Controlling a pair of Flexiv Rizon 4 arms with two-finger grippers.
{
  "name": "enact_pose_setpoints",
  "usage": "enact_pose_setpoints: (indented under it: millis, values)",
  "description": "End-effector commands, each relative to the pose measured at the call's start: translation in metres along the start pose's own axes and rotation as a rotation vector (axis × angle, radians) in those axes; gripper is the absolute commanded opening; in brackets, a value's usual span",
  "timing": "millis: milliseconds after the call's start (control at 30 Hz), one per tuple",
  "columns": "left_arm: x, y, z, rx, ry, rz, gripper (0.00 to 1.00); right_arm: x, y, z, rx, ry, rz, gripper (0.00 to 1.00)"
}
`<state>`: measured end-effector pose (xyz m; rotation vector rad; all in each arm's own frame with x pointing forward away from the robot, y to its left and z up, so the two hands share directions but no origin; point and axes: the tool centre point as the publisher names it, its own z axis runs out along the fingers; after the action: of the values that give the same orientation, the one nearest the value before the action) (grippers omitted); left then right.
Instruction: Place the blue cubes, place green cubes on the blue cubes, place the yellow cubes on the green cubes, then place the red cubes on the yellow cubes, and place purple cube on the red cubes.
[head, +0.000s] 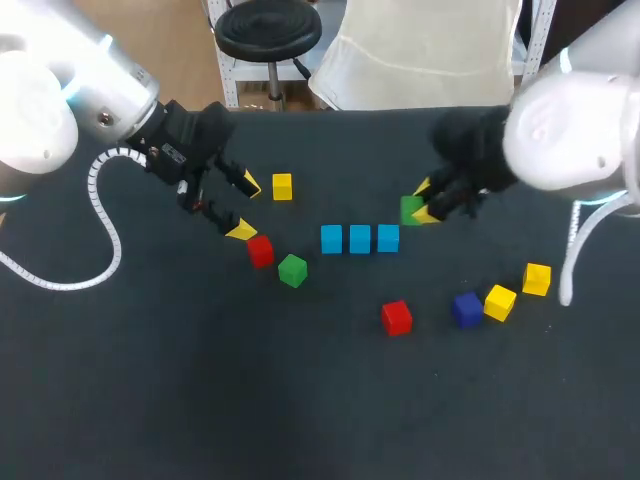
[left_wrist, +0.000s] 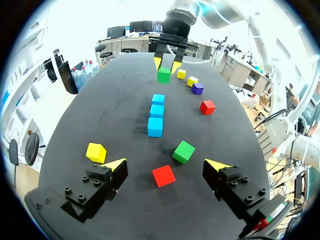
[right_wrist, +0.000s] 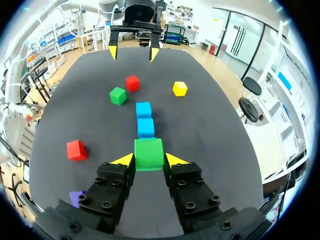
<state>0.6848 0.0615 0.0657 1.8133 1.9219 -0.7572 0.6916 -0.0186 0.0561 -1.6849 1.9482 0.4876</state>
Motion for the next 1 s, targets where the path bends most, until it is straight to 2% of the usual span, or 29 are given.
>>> enact_pose_setpoints:
  millis: [33,433,1000]
  values:
    - [0.001,0.0,0.0,-0.001,-0.003,0.004,1.0,-0.012,0.0,0.02,-0.003,0.002,-0.004,0.0]
    - [0.001,0.0,0.0,-0.001,-0.003,0.004,1.0,-0.02,0.001,0.038,-0.019,0.012,-0.005,0.0]
    - [0.001,0.0,0.0,-0.001,-0.003,0.004,1.0,-0.016,0.002,0.048,-0.02,0.016,0.008,0.0]
